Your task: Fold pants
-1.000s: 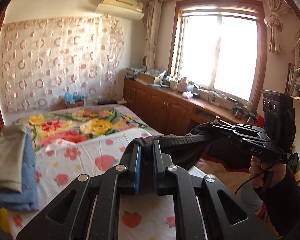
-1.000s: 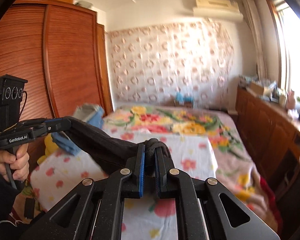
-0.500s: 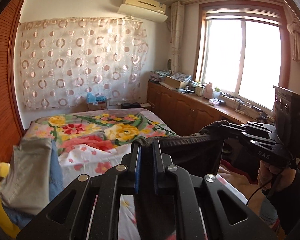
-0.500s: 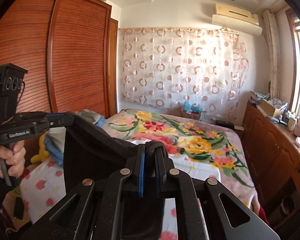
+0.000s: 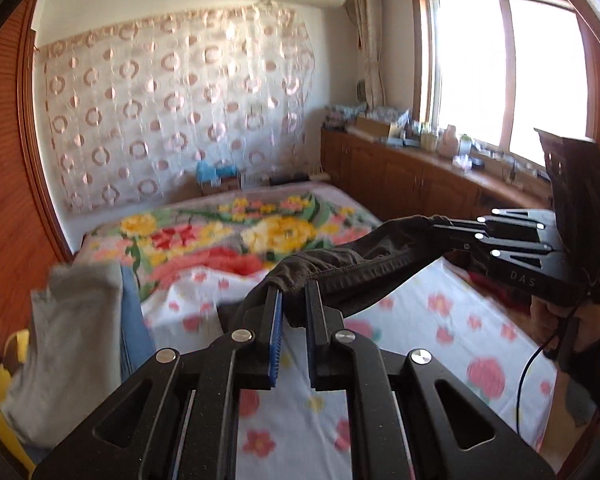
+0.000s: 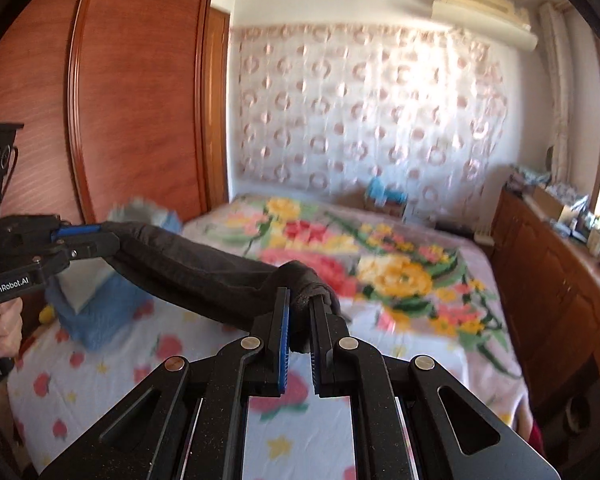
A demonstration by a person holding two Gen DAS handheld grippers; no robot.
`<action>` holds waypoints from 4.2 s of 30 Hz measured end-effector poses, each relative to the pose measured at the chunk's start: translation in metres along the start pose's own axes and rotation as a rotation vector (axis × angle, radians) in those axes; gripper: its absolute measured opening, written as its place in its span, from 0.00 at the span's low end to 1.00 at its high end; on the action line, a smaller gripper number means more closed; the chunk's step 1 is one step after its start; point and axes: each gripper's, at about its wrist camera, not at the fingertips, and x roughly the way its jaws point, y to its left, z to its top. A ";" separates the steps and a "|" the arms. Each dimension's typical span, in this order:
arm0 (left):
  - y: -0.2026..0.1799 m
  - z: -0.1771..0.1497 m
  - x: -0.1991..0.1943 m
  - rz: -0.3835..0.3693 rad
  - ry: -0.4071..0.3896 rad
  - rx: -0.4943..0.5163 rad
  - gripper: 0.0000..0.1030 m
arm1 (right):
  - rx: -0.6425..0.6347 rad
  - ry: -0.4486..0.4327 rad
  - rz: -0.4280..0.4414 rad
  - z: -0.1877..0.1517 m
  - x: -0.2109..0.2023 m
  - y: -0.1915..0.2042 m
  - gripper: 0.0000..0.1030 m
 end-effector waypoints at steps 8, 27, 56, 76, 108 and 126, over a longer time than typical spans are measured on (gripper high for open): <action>-0.015 -0.068 -0.012 -0.041 0.094 -0.049 0.11 | 0.038 0.155 0.100 -0.059 -0.007 0.019 0.08; -0.045 -0.144 -0.043 -0.060 0.175 -0.098 0.11 | 0.074 0.240 0.139 -0.076 -0.021 0.009 0.08; -0.060 -0.186 -0.051 -0.069 0.253 -0.098 0.11 | 0.146 0.268 0.150 -0.115 -0.008 0.005 0.08; -0.070 -0.155 -0.097 -0.131 0.148 -0.072 0.11 | 0.167 0.176 0.175 -0.107 -0.055 -0.001 0.08; -0.069 -0.126 -0.114 -0.173 0.068 -0.060 0.11 | 0.156 0.061 0.195 -0.097 -0.101 -0.006 0.05; -0.056 -0.126 -0.082 -0.143 0.099 -0.101 0.11 | 0.175 0.154 0.203 -0.105 -0.044 0.003 0.05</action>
